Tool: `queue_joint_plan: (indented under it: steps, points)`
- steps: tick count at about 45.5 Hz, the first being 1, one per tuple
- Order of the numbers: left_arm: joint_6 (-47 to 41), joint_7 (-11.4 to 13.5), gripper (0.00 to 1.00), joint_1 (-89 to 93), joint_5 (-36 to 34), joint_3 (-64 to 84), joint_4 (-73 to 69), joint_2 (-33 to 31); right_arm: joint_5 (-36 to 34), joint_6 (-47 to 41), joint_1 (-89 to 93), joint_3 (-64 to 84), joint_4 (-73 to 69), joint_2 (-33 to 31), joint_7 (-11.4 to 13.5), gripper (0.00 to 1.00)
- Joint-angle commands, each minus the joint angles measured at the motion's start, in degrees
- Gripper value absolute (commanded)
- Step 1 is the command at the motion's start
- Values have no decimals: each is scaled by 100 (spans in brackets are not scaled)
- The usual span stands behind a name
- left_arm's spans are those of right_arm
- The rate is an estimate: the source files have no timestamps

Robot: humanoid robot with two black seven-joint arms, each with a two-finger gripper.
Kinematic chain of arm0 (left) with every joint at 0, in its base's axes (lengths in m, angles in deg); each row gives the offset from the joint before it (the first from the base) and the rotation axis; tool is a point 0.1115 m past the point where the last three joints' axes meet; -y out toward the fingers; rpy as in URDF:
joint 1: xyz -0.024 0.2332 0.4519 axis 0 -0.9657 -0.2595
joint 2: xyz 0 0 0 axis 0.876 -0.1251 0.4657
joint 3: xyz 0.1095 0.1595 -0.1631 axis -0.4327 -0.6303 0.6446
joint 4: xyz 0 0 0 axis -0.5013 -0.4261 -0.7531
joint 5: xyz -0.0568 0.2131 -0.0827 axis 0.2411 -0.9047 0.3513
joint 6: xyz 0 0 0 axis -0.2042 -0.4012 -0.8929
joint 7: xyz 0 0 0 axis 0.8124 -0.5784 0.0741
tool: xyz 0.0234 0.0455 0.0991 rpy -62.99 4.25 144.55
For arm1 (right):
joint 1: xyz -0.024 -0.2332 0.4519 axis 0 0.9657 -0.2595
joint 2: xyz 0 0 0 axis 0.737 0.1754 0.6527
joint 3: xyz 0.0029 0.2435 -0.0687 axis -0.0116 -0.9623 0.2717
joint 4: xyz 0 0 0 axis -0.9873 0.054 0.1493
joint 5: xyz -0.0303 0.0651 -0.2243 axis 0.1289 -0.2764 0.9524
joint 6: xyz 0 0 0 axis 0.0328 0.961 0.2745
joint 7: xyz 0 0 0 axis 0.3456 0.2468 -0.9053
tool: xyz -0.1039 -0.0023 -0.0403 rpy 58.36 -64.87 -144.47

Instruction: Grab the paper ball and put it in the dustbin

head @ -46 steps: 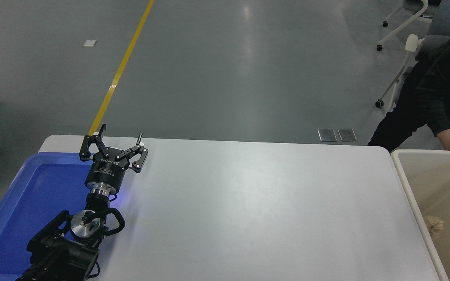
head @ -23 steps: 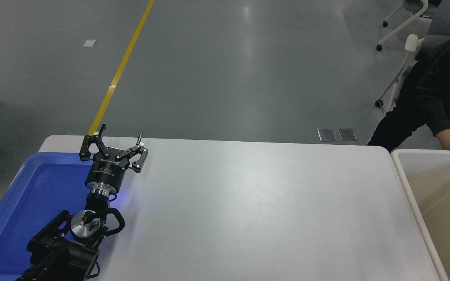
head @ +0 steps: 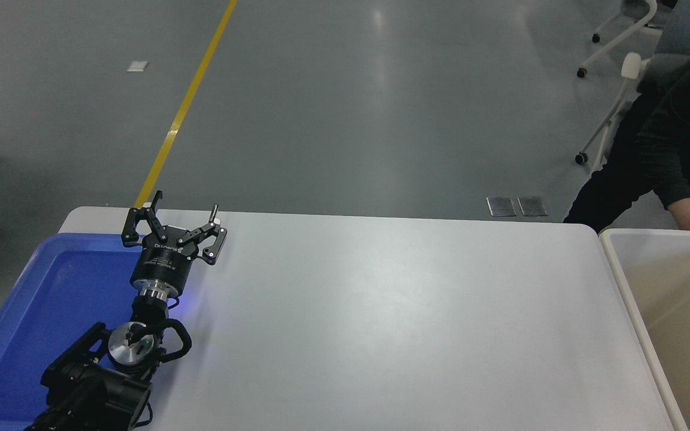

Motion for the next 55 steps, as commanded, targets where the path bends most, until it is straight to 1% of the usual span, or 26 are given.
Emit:
queue_joint_plan:
  steps: [1,12,15,19,28,33,43,48,55]
  points:
    - [0,0,99,2,-1,0,3,0,101,21,-571,11,-1105,-367,4,100]
    - [0,0,99,2,-1,0,2,0,118,12,-703,-1018,-2643,-429,4,100]
    - [0,0,99,2,-1,0,3,0,110,29,-694,-1219,-2916,-420,-5,100]
    - [0,0,99,2,-1,0,-6,0,110,21,-642,-1877,-3022,-315,-5,100]
    - [0,0,99,-7,-1,0,3,0,57,-32,-325,-3231,-3031,291,-5,100]
    - [0,0,99,-7,-1,0,2,0,-31,-41,-53,-3864,-2969,739,-5,100]
    - [0,0,99,2,-1,0,3,0,-31,-155,729,-5578,-2943,1548,-5,100]
    - [0,0,99,2,-1,0,-6,0,-31,-401,1081,-6115,-2934,1750,-5,100]
    - [0,0,99,2,8,0,3,0,-31,-805,1467,-6651,-2767,1812,-5,100]
